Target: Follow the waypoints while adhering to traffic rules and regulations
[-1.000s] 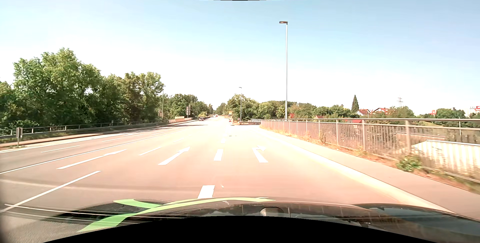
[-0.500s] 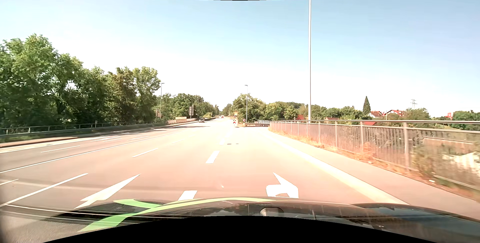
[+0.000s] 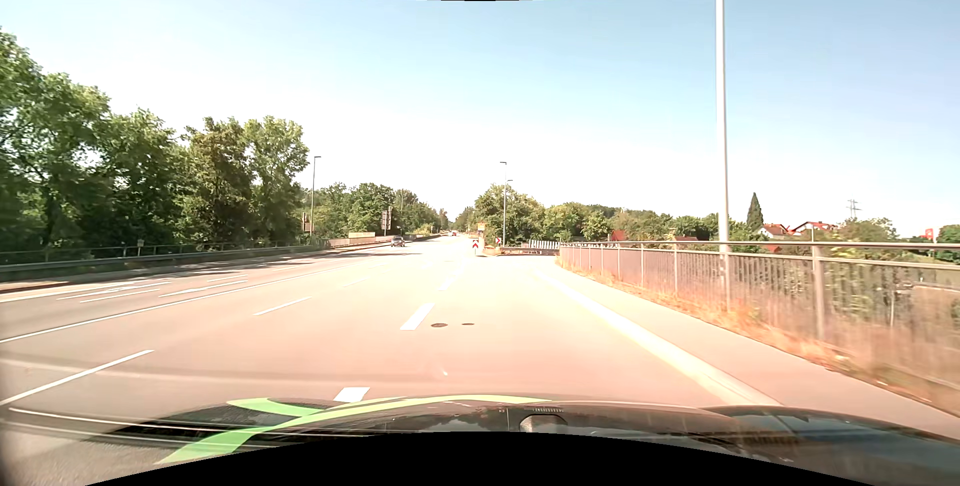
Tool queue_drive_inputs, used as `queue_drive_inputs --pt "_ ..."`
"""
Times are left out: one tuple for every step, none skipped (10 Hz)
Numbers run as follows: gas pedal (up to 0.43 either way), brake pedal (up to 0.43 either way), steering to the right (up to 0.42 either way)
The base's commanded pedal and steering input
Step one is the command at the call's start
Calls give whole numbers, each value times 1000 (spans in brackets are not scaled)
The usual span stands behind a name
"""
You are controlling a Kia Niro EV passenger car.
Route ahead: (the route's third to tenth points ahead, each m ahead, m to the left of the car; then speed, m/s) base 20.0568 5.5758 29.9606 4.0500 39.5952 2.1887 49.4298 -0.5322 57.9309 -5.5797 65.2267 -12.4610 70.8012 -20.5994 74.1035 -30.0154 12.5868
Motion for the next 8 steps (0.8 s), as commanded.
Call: queue_drive_inputs --pt "157 0 -15" --pt "130 0 -15" --pt "130 0 -13" --pt "118 0 -11" --pt "118 0 -11" --pt "79 0 -8" --pt "39 0 -4" --pt "20 0 3"
